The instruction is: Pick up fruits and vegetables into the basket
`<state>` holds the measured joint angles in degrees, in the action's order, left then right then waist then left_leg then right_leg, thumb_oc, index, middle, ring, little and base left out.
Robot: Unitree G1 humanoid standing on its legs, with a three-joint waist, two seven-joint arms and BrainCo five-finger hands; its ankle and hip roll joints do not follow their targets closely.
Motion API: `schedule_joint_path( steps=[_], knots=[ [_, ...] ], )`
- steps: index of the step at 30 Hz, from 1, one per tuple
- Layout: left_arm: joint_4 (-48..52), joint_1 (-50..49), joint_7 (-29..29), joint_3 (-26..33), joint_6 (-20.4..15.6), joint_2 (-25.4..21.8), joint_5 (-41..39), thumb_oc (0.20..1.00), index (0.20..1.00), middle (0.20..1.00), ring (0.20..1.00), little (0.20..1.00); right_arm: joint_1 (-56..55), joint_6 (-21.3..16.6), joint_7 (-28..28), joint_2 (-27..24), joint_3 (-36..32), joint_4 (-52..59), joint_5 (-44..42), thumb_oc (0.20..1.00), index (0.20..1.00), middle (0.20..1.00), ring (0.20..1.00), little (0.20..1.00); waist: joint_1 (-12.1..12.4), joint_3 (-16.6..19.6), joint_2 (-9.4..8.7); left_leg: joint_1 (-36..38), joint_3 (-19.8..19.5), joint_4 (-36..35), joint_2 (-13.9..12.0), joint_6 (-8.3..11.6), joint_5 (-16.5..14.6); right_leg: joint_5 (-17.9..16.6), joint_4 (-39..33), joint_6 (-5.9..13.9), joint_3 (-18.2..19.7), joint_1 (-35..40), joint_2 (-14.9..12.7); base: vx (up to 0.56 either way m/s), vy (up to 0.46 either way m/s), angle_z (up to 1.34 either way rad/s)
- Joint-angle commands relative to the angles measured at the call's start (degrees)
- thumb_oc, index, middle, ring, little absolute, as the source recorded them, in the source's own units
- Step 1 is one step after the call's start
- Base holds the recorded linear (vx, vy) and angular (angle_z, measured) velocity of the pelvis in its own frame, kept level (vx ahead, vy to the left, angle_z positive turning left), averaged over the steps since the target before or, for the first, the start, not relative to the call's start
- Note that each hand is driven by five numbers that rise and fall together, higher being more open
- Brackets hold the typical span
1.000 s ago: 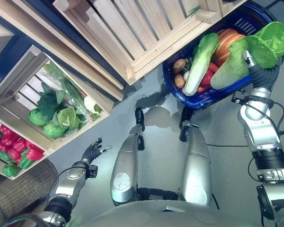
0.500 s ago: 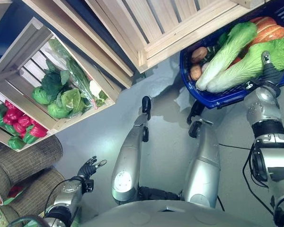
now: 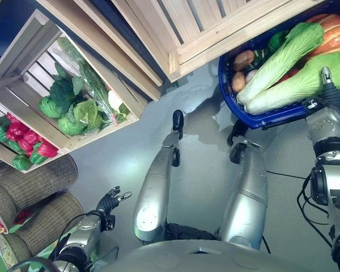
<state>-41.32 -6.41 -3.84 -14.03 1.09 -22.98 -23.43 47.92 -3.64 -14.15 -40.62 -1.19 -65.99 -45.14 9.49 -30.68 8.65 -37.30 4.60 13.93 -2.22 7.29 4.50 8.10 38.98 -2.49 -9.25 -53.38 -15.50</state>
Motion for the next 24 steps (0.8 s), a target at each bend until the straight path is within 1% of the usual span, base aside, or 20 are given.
schedule_joint_path(
  steps=[1, 4, 5, 7, 9, 10, 11, 12, 13, 14, 15, 16, 17, 18, 19, 21, 22, 24],
  knots=[
    [-1.3, -3.1, 1.3, -2.8, 1.3, 0.6, 0.5, 1.000, 1.000, 1.000, 1.000, 1.000, -4.0, -5.2, -8.9, -5.2, 2.4, -0.4, 10.9, 1.000, 1.000, 1.000, 1.000, 1.000, -2.1, 0.9, 8.84, 0.4, 0.8, 3.0, 0.1, -3.61, -5.9, 5.0, -2.0, 3.38, -1.6, 6.3, 3.3, -0.04, 0.062, 0.07],
    [-2.6, -2.5, 2.0, -1.8, 0.4, 1.3, -0.4, 1.000, 1.000, 1.000, 1.000, 1.000, -7.2, -6.7, -13.6, -3.7, 2.7, 2.9, 17.5, 1.000, 1.000, 1.000, 1.000, 1.000, -3.1, 0.9, 7.82, 3.5, 0.8, 1.7, -0.1, -3.44, -5.8, 4.2, -4.2, 3.99, -1.6, 9.5, 3.3, -0.03, 0.061, 0.02],
    [-2.6, -2.5, 2.1, -1.8, 0.3, 1.3, -0.4, 1.000, 1.000, 1.000, 1.000, 1.000, -7.5, -6.8, -13.9, -3.6, 2.7, 3.1, 18.0, 1.000, 1.000, 1.000, 1.000, 1.000, -3.1, 0.9, 7.80, 3.7, 0.8, 1.5, -0.2, -3.44, -5.8, 4.1, -4.3, 4.01, -1.6, 9.7, 3.3, -0.02, 0.076, -0.02],
    [-3.4, -2.0, 3.9, -0.7, -1.3, 1.8, -0.9, 1.000, 1.000, 1.000, 1.000, 1.000, -10.4, -8.1, -16.4, -2.3, 2.9, 6.0, 20.6, 1.000, 1.000, 1.000, 1.000, 1.000, -4.0, 0.9, 6.89, 6.1, 1.0, 0.6, -0.4, -3.31, -5.7, 3.4, -6.0, 4.44, -1.6, 12.3, 3.2, -0.01, 0.095, -0.02],
    [-4.5, -1.0, 6.8, 1.3, -3.5, 2.4, -2.0, 1.000, 1.000, 1.000, 1.000, 1.000, -16.3, -10.1, -19.6, 1.2, 2.8, 10.5, 23.0, 1.000, 1.000, 1.000, 1.000, 1.000, -5.3, 0.9, 5.19, 9.9, 1.0, -0.8, -0.8, -3.30, -5.6, 2.9, -8.1, 5.07, -1.3, 16.6, 3.5, -0.02, 0.099, 0.00],
    [-5.1, 0.1, 8.0, 2.5, -4.9, 2.6, -2.4, 1.000, 1.000, 1.000, 1.000, 1.000, -18.9, -11.8, -20.8, 3.2, 2.7, 12.1, 23.8, 1.000, 1.000, 1.000, 1.000, 1.000, -5.7, 0.9, 4.41, 10.4, 1.4, -1.9, -1.3, -3.69, -4.1, 0.6, -10.3, 4.89, -1.9, 17.9, 3.8, -0.05, 0.058, -0.05],
    [-5.5, 0.6, 8.8, 3.2, -6.4, 2.7, -2.5, 1.000, 1.000, 1.000, 1.000, 1.000, -21.5, -13.0, -21.4, 4.9, 2.8, 13.4, 24.1, 1.000, 1.000, 1.000, 1.000, 1.000, -6.2, 0.9, 3.61, 11.8, 1.4, -2.5, -1.5, -3.71, -4.1, 0.3, -11.4, 5.21, -1.8, 19.8, 3.9, -0.05, 0.033, -0.09],
    [-5.7, 1.1, 9.6, 3.9, -7.7, 2.8, -2.5, 1.000, 1.000, 1.000, 1.000, 1.000, -24.2, -14.2, -21.0, 6.3, 2.4, 14.6, 24.6, 1.000, 1.000, 1.000, 1.000, 1.000, -6.5, 0.9, 2.79, 13.4, 1.4, -3.2, -1.6, -3.72, -4.1, -0.1, -12.7, 5.54, -1.7, 21.9, 4.1, 0.02, 0.017, -0.12],
    [-5.7, 1.2, 9.8, 4.0, -8.1, 2.8, -2.6, 1.000, 1.000, 1.000, 1.000, 1.000, -24.9, -14.4, -21.0, 6.5, 2.2, 14.9, 24.8, 1.000, 1.000, 1.000, 1.000, 1.000, -6.6, 0.9, 2.59, 13.9, 1.4, -3.4, -1.7, -3.72, -4.1, -0.2, -13.1, 5.64, -1.8, 22.5, 4.1, 0.02, 0.016, -0.10],
    [-6.0, 1.5, 10.2, 4.5, -9.2, 2.9, -2.4, 1.000, 1.000, 1.000, 1.000, 1.000, -26.7, -15.5, -21.2, 7.6, 2.3, 15.4, 25.5, 1.000, 1.000, 1.000, 1.000, 1.000, -6.8, 0.9, 1.91, 15.3, 1.3, -3.9, -1.7, -3.71, -4.1, -0.6, -14.2, 5.96, -1.6, 24.3, 4.1, 0.04, 0.017, -0.12],
    [-6.3, 1.8, 11.4, 5.7, -12.6, 3.1, -1.9, 1.000, 1.000, 1.000, 1.000, 1.000, -31.0, -18.2, -20.7, 10.0, 2.3, 17.3, 26.7, 1.000, 1.000, 1.000, 1.000, 1.000, -7.4, 0.9, 0.17, 18.9, 0.9, -5.4, -1.9, -3.65, -4.1, -1.5, -17.2, 6.58, -1.7, 29.1, 4.3, 0.05, 0.018, -0.11],
    [-6.4, 1.7, 11.6, 6.1, -13.8, 3.0, -1.8, 1.000, 1.000, 1.000, 1.000, 1.000, -32.3, -19.4, -20.7, 10.8, 2.3, 17.9, 27.7, 1.000, 1.000, 1.000, 1.000, 1.000, -7.6, 0.9, -0.47, 20.2, 0.7, -5.9, -2.0, -3.61, -4.2, -1.8, -18.3, 6.77, -1.7, 30.8, 4.4, 0.09, 0.003, -0.14],
    [-6.5, 1.4, 11.8, 6.9, -15.0, 3.0, -1.4, 1.000, 1.000, 1.000, 1.000, 1.000, -35.0, -20.1, -20.9, 12.2, 2.8, 19.5, 28.7, 1.000, 1.000, 1.000, 1.000, 1.000, -7.9, 1.7, -1.67, 22.1, 0.3, -6.8, -2.1, -3.47, -4.2, -2.5, -20.5, 7.10, -1.6, 33.4, 4.7, 0.08, -0.011, -0.09],
    [-6.6, 1.1, 11.5, 7.4, -15.9, 3.0, -1.4, 1.000, 1.000, 1.000, 1.000, 1.000, -36.5, -20.3, -20.8, 12.9, 3.0, 20.4, 29.6, 1.000, 1.000, 1.000, 1.000, 1.000, -8.0, 2.4, -2.34, 23.0, 0.1, -7.4, -2.2, -3.38, -4.2, -2.9, -21.8, 7.28, -1.6, 34.7, 4.9, 0.14, -0.014, -0.02],
    [-6.4, 0.5, 10.9, 8.6, -16.5, 3.2, -0.6, 1.000, 1.000, 1.000, 1.000, 1.000, -39.4, -20.7, -19.9, 14.0, 3.1, 21.8, 31.0, 1.000, 1.000, 1.000, 1.000, 1.000, -8.2, 4.1, -3.74, 25.1, 0.1, -8.7, -2.6, -3.25, -4.3, -3.6, -24.3, 7.75, -1.8, 37.6, 5.0, 0.14, 0.011, -0.01],
    [-6.8, -0.4, 9.2, 9.5, -16.7, 3.6, 0.1, 1.000, 1.000, 1.000, 1.000, 1.000, -42.6, -21.2, -18.1, 14.7, 2.9, 22.9, 33.2, 1.000, 1.000, 1.000, 1.000, 1.000, -8.6, 6.5, -5.00, 27.5, 0.2, -10.5, -2.8, -3.15, -4.3, -4.5, -27.5, 8.35, -1.8, 40.8, 5.1, 0.17, 0.050, -0.03],
    [-7.8, -1.3, 7.6, 10.2, -17.0, 4.3, 0.3, 1.000, 1.000, 1.000, 1.000, 1.000, -45.9, -21.3, -16.2, 15.2, 3.0, 23.9, 34.2, 1.000, 1.000, 1.000, 1.000, 1.000, -9.0, 8.9, -6.06, 29.8, 0.4, -12.0, -3.1, -3.11, -4.3, -5.2, -29.5, 8.95, -1.7, 43.4, 5.3, 0.19, 0.080, -0.10],
    [-9.0, -2.2, 6.1, 10.6, -17.4, 4.9, 1.3, 1.000, 1.000, 1.000, 1.000, 1.000, -48.8, -21.2, -12.2, 16.2, 3.3, 24.1, 34.8, 1.000, 1.000, 1.000, 1.000, 1.000, -9.4, 11.5, -7.18, 32.0, 0.9, -13.2, -3.4, -3.08, -4.4, -5.9, -31.3, 9.68, -1.9, 45.7, 5.2, 0.16, 0.067, -0.15]
  ],
)
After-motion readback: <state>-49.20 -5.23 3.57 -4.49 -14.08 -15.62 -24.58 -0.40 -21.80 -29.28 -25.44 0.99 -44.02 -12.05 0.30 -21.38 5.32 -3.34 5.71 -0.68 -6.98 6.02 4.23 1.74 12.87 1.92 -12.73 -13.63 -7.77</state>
